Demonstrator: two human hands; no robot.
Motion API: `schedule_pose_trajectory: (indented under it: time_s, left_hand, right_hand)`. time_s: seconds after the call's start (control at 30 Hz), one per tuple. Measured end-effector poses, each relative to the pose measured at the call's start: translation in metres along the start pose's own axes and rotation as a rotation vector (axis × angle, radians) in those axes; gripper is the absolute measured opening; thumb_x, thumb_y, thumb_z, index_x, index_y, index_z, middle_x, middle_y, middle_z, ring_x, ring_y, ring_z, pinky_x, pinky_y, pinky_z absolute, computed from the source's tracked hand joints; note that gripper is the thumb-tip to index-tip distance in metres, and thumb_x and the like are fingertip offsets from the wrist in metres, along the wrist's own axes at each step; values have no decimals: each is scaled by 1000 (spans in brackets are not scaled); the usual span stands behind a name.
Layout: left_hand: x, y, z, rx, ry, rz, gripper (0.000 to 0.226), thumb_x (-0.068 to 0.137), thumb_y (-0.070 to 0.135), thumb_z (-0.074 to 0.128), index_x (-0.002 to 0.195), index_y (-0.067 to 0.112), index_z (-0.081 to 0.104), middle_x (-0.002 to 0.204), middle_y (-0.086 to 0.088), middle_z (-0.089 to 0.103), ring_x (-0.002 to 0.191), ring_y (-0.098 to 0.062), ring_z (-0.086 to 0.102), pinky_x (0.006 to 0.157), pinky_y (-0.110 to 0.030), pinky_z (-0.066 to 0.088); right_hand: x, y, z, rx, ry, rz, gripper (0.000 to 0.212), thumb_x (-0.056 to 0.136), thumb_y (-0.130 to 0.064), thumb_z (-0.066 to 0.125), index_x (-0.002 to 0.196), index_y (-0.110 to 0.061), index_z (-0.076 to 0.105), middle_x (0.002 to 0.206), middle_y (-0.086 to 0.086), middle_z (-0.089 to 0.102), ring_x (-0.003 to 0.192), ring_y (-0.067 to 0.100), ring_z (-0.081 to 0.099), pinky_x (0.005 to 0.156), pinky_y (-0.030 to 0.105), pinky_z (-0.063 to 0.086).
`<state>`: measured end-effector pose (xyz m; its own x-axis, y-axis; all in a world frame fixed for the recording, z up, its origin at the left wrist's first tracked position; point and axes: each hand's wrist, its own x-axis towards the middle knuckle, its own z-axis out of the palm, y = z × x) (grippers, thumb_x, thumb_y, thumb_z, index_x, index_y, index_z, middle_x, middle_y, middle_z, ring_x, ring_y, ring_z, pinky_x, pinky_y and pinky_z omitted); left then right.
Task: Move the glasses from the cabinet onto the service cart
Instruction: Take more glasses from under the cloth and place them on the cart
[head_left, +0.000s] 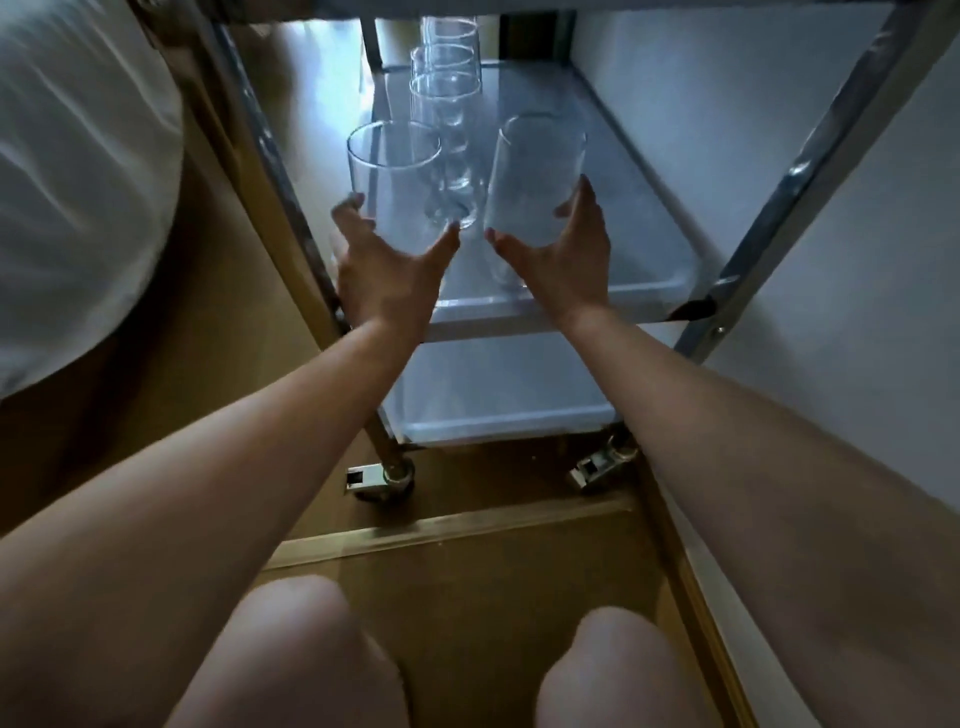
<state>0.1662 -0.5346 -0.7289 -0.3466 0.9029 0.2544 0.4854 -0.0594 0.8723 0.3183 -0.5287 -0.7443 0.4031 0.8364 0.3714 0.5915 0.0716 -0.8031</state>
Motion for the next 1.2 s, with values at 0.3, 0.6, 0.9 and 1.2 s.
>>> schedule_pose_trajectory:
  time_s: [0.3, 0.6, 0.9, 1.2]
  left_hand:
    - [35, -11, 13, -172, 59, -113, 92, 71, 45, 79, 141, 12, 29, 144, -7, 41, 135, -20, 38, 104, -20, 31]
    - [31, -25, 14, -296, -10, -80, 91, 81, 39, 71, 148, 12, 16, 154, -7, 28, 143, -21, 26, 117, -32, 23]
    - [26, -23, 5, -160, -46, -94, 89, 82, 30, 73, 149, 9, 18, 152, -10, 26, 139, -22, 29, 111, -22, 19]
    - [25, -27, 8, -173, -44, -93, 103, 77, 20, 76, 151, 10, 5, 151, -10, 30, 141, -23, 28, 116, -33, 26]
  right_hand:
    - [-1, -13, 41, 119, -71, 24, 99, 67, -49, 81, 141, -7, 29, 143, 11, 46, 128, 23, 50, 103, 32, 42]
    - [-7, -8, 56, 45, -146, -9, 106, 67, -59, 75, 146, -15, 21, 144, 7, 43, 129, 23, 47, 101, 42, 44]
    - [-2, -7, 55, -73, -208, -39, 113, 71, -49, 76, 152, -18, 3, 156, 5, 25, 138, 27, 34, 106, 47, 40]
    - [-5, -8, 54, -145, -228, -15, 116, 73, -46, 76, 152, -20, -4, 143, 16, 30, 131, 31, 38, 104, 47, 38]
